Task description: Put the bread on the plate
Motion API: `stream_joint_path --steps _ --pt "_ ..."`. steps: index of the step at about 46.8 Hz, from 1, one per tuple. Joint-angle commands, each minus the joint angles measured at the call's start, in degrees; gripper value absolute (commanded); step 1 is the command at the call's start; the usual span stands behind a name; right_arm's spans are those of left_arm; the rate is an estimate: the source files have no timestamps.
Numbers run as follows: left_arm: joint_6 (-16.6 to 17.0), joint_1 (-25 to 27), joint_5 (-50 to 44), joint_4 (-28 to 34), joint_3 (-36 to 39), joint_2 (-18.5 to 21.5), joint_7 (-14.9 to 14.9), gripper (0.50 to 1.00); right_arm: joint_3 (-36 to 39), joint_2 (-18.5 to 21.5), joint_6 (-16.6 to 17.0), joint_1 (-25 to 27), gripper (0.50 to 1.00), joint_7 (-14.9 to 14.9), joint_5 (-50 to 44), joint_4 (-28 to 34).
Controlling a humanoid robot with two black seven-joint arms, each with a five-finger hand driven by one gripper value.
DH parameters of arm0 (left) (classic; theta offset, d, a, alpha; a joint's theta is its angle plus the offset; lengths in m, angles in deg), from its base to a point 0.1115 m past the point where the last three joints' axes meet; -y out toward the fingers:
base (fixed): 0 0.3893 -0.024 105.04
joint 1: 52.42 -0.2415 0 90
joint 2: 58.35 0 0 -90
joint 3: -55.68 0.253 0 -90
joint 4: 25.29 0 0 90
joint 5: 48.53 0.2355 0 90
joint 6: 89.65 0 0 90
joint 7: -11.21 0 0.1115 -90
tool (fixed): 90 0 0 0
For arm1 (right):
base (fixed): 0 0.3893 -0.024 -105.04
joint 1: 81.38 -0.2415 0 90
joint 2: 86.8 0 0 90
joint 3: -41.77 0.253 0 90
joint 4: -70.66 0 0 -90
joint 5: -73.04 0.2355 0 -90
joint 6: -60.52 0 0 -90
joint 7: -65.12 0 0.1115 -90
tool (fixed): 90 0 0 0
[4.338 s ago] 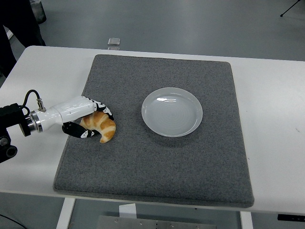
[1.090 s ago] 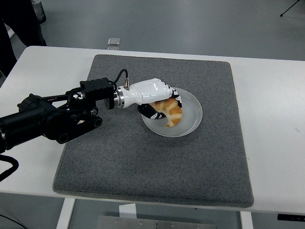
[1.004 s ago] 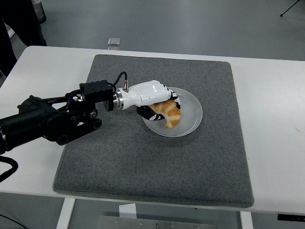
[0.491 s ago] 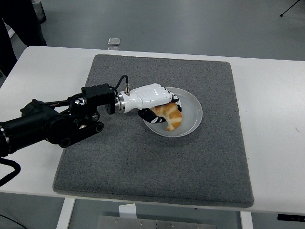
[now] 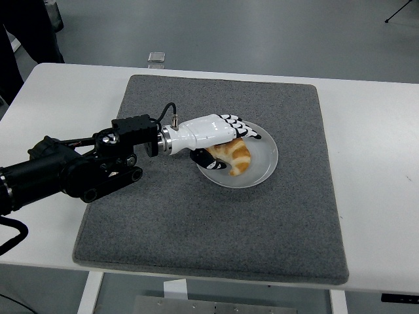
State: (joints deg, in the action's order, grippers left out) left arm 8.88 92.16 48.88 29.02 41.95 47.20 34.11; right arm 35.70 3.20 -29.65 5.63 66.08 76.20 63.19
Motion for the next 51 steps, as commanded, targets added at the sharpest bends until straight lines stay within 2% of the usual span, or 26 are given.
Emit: stream_joint_path --steps 1,7,14,18,25,32,36,44,51 --pt "-0.6 0.3 -0.9 0.6 -0.6 0.5 0.3 1.0 0.0 0.0 0.0 0.0 0.952 0.0 0.0 0.0" --pt "-1.9 0.5 -5.1 2.0 -0.9 1.4 0.4 1.0 0.0 0.0 0.0 0.0 0.952 0.0 0.0 0.0" --pt "-5.6 1.8 -12.1 4.6 -1.0 4.3 0.4 1.0 0.0 0.0 0.0 0.0 0.952 0.0 0.0 0.0" --pt "-6.5 2.6 -16.9 5.5 -1.0 5.8 0.4 1.0 0.0 0.0 0.1 0.0 0.952 0.0 0.0 0.0" --pt "-6.6 4.0 -27.5 6.1 -1.1 8.3 0.4 1.0 0.0 0.0 0.0 0.0 0.954 0.0 0.0 0.0" --pt "-7.3 4.4 -43.1 6.0 -1.6 10.0 0.4 1.0 0.0 0.0 0.0 0.0 0.952 0.0 0.0 0.0" --pt "-11.0 6.5 -50.6 5.3 -1.7 11.8 0.4 1.0 0.0 0.0 0.0 0.0 0.952 0.0 0.0 0.0" --pt "-22.7 8.8 -61.5 -0.2 -2.2 13.2 0.2 1.0 0.0 0.0 0.0 0.0 0.952 0.0 0.0 0.0" --pt "-27.5 8.6 -69.9 -7.1 -3.9 13.3 -0.2 1.0 0.0 0.0 0.0 0.0 0.952 0.0 0.0 0.0"
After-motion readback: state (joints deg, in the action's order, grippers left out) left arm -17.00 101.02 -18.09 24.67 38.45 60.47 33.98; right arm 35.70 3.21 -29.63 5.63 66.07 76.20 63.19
